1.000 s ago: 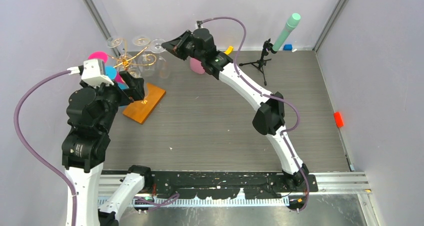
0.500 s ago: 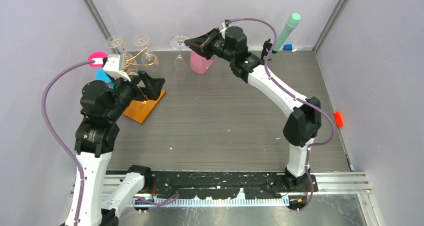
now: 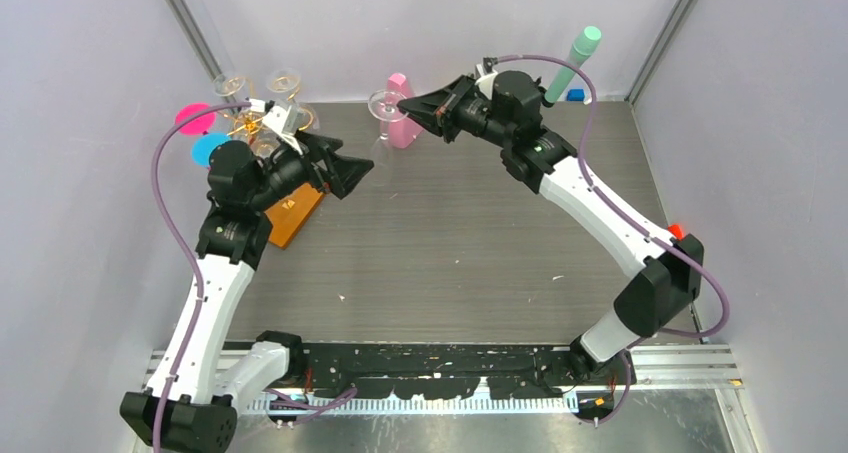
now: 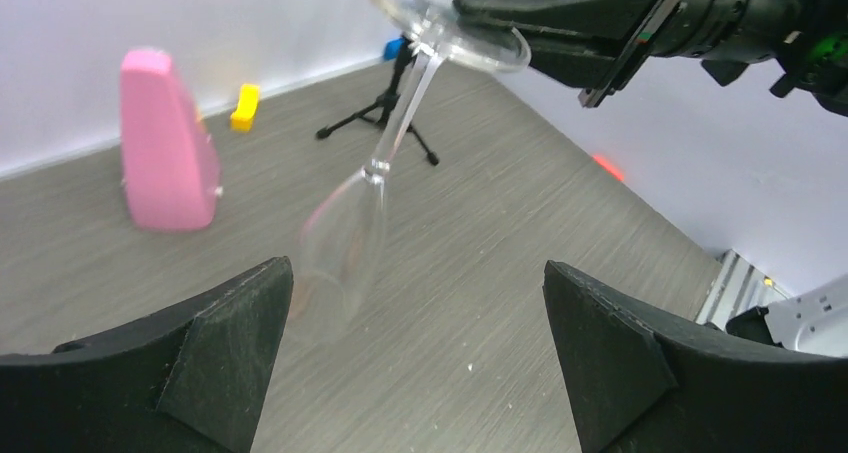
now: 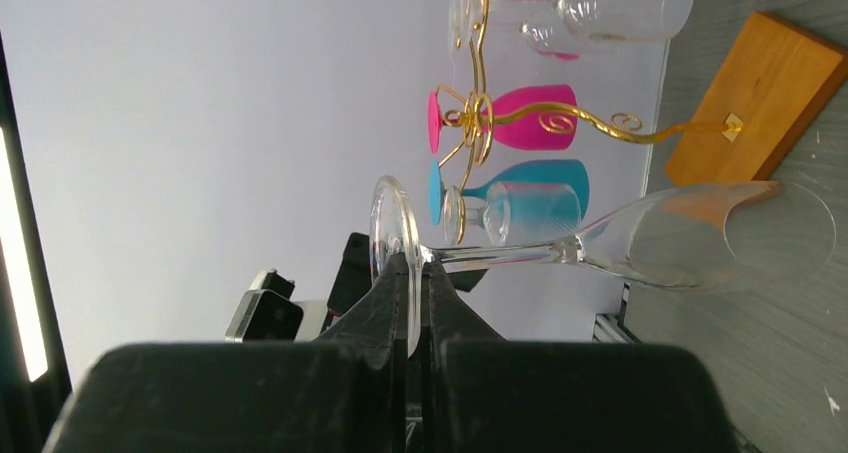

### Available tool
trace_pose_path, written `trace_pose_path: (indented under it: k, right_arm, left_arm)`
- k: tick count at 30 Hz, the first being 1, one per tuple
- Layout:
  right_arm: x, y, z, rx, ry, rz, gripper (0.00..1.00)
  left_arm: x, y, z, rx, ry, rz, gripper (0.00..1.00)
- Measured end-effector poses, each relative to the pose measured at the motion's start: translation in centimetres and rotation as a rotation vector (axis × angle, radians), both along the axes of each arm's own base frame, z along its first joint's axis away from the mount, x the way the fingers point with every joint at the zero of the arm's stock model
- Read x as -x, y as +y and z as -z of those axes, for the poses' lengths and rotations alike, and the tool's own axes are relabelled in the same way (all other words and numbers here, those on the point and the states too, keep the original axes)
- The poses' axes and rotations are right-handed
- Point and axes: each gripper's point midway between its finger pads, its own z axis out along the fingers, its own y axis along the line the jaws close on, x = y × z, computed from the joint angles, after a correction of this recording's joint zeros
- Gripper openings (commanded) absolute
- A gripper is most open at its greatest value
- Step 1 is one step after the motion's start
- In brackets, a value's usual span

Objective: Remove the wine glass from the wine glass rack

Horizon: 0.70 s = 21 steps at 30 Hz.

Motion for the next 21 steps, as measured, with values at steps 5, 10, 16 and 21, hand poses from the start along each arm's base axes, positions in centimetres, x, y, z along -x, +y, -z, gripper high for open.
trace_pose_path:
  k: [5, 10, 16, 21]
  right_arm:
    - [2.7, -1.4, -0.5, -0.016, 0.037, -0.02, 0.0]
    - [4.1, -1.7, -1.2, -0.062, 0.055, -0.056, 0.0]
    - [4.9, -1.6, -0.2, -0.071, 0.099, -0.086, 0.0]
    - [5.5, -1.5, 0.3, -0.098, 0.119, -0.119, 0.0]
  left_arm:
    - [0.6, -3.2, -1.2, 0.014, -0.128, 0.169, 0.99]
    - [-0.3, -5.2, -0.7, 0.005, -0.147, 0.233, 0.88]
    - [-1.6, -5.9, -0.2, 0.006, -0.154, 0.242, 0.73]
    - [-1.8, -6.5, 0.3, 0.004, -0.151, 0.279, 0.58]
